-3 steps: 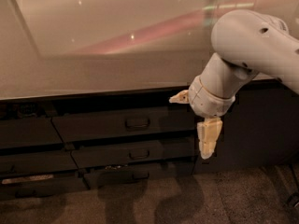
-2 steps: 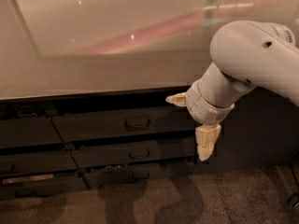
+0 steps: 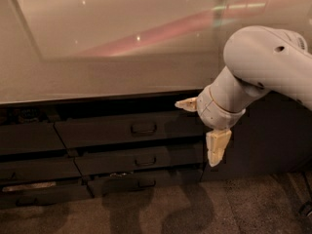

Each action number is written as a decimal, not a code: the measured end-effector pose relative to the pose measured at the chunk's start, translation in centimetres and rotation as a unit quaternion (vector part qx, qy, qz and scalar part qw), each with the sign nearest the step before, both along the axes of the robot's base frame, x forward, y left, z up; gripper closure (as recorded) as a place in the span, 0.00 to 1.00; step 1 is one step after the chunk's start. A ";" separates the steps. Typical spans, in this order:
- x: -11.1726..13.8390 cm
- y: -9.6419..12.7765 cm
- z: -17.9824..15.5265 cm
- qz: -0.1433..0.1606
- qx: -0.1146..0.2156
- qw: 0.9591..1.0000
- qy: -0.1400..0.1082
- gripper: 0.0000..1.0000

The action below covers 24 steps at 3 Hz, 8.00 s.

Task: Open top drawer

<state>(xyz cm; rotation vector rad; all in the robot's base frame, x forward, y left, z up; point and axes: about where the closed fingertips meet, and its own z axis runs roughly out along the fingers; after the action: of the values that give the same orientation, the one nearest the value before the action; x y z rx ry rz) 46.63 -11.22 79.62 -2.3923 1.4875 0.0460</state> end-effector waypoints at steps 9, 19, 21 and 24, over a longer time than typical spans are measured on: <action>2.6 -2.3 -6.6 -0.053 0.048 0.997 -0.018 0.00; 11.8 -6.1 -13.0 -0.105 0.015 0.992 0.062 0.00; 11.8 -6.3 -14.0 -0.133 0.003 0.988 0.077 0.00; 11.8 -6.3 -14.0 -0.133 0.003 0.988 0.077 0.66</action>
Offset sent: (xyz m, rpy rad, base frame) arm 0.0394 -0.0351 -0.0692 0.0565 0.1400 -0.0022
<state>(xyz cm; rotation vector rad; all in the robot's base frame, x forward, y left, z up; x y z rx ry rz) 58.39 -17.53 65.60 -2.2081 1.8610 0.1752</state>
